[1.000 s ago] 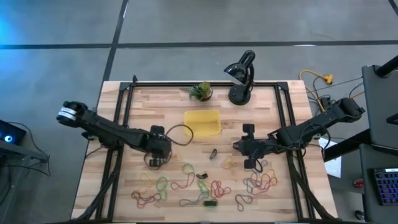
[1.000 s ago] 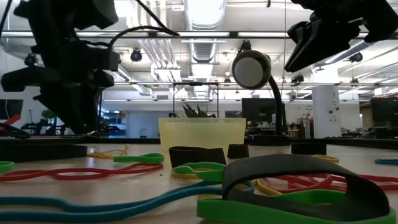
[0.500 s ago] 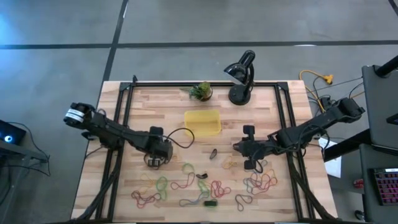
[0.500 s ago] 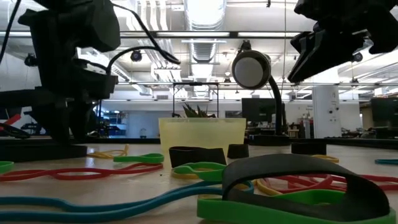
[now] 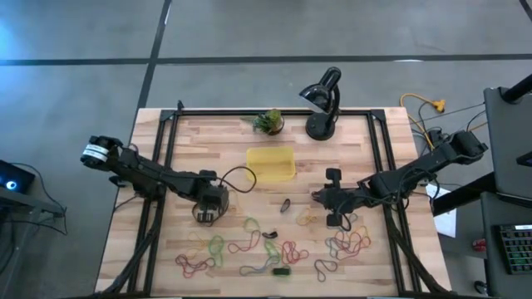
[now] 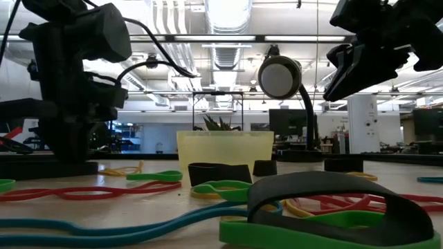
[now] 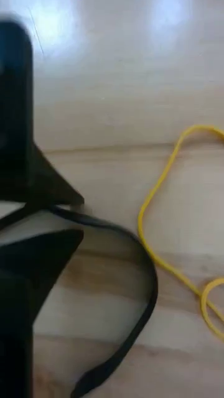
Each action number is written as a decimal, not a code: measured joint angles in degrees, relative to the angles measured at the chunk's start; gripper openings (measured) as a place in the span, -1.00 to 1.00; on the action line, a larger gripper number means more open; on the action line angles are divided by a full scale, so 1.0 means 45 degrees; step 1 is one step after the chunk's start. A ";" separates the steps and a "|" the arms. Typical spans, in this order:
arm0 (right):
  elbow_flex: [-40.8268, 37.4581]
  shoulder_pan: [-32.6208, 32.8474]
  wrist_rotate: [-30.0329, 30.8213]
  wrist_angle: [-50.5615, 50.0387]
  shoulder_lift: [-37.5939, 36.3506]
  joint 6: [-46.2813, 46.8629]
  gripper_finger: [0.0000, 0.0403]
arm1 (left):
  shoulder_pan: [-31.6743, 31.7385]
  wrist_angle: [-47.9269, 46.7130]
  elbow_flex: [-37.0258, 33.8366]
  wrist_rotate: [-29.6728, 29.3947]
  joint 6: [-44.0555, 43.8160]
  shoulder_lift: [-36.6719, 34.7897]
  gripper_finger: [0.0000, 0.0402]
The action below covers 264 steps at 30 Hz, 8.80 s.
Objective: Pick and place rubber bands into bin
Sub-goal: Put the black rubber band in the yellow bin, then put the yellow rubber band in the yellow bin
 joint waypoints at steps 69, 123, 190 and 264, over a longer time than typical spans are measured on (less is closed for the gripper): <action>-0.1415 -0.0010 0.2038 0.2490 0.0005 -0.0569 -0.66 | 0.4041 0.9375 0.4178 -0.3586 0.8321 0.3230 -0.96; -0.1250 -0.0068 0.1032 0.0696 0.3114 0.3475 -0.66 | -0.1634 0.3725 -0.1762 -0.3129 0.2896 -0.8415 -0.30; 0.5150 -0.6326 -0.2244 0.3039 0.7025 -0.4159 -0.89 | -0.2030 0.4029 -0.2220 -0.3183 0.1993 -0.6494 -0.30; 0.3398 -0.1282 0.1377 0.2112 0.1744 -0.5495 -0.72 | -0.0678 0.9487 -0.0690 -0.5254 0.8526 -0.3305 -1.00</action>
